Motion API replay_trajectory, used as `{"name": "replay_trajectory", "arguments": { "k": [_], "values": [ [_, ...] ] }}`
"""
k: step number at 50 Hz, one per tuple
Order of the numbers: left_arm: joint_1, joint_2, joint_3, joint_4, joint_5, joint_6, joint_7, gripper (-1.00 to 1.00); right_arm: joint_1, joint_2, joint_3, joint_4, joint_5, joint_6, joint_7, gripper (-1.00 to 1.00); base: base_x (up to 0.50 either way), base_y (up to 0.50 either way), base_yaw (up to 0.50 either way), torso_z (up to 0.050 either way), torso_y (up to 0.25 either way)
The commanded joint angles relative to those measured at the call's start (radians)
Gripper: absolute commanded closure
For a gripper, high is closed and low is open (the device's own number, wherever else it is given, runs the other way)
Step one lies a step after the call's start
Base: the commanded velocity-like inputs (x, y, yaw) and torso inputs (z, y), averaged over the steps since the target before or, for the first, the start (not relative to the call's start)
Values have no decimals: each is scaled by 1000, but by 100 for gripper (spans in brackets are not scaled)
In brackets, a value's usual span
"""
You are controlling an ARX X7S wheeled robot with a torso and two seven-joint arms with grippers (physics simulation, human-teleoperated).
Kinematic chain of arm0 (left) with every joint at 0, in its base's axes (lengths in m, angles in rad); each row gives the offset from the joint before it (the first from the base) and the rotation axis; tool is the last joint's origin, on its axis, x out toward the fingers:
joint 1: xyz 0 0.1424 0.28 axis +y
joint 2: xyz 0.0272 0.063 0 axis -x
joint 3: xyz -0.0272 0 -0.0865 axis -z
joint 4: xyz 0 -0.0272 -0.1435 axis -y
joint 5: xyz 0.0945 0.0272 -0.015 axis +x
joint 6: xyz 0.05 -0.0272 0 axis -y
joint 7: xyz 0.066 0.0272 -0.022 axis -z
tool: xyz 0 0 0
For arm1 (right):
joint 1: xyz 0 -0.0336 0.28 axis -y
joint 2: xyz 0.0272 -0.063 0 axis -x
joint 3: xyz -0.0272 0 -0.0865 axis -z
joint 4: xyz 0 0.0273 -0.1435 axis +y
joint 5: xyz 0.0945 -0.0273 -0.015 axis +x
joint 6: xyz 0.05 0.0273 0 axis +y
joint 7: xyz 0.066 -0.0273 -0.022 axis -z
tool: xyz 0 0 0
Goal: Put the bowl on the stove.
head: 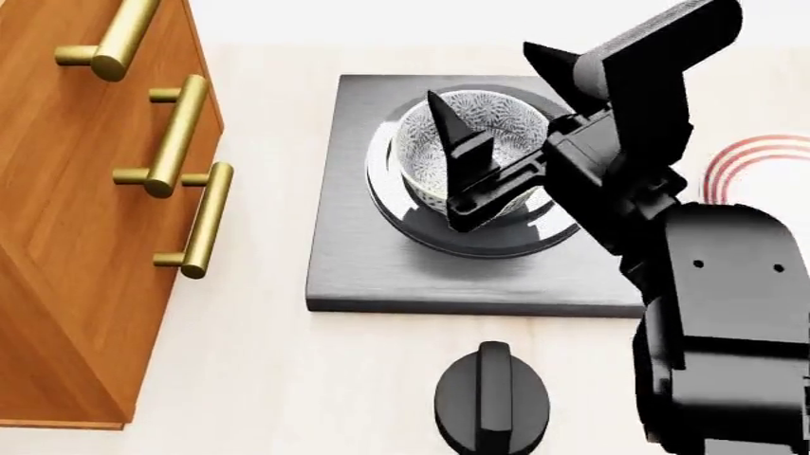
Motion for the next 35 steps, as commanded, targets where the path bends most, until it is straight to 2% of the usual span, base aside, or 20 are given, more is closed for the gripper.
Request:
{"name": "replay_trajectory", "arguments": {
  "k": [1, 12, 21, 30, 35],
  "values": [
    [-4, 10, -8, 0, 31, -28, 16, -100, -367, 12, 230, -578, 50, 113, 140, -100, 0, 0, 0, 0, 0],
    [-6, 3, -3, 8, 31, -36, 14, -100, -644, -95, 572, -824, 199, 42, 233, -100, 0, 0, 0, 0, 0],
    [-5, 1, 3, 11, 31, -38, 14, -100, -723, -191, 817, -865, 389, -61, 271, -100, 0, 0, 0, 0, 0],
    [-3, 0, 1, 7, 25, -38, 10, -100, -751, -227, 903, -840, 570, -184, 288, -100, 0, 0, 0, 0, 0],
    [-4, 1, 5, 0, 29, -36, 12, -100, -772, -224, 900, -839, 652, -248, 296, -100, 0, 0, 0, 0, 0]
  ]
}}
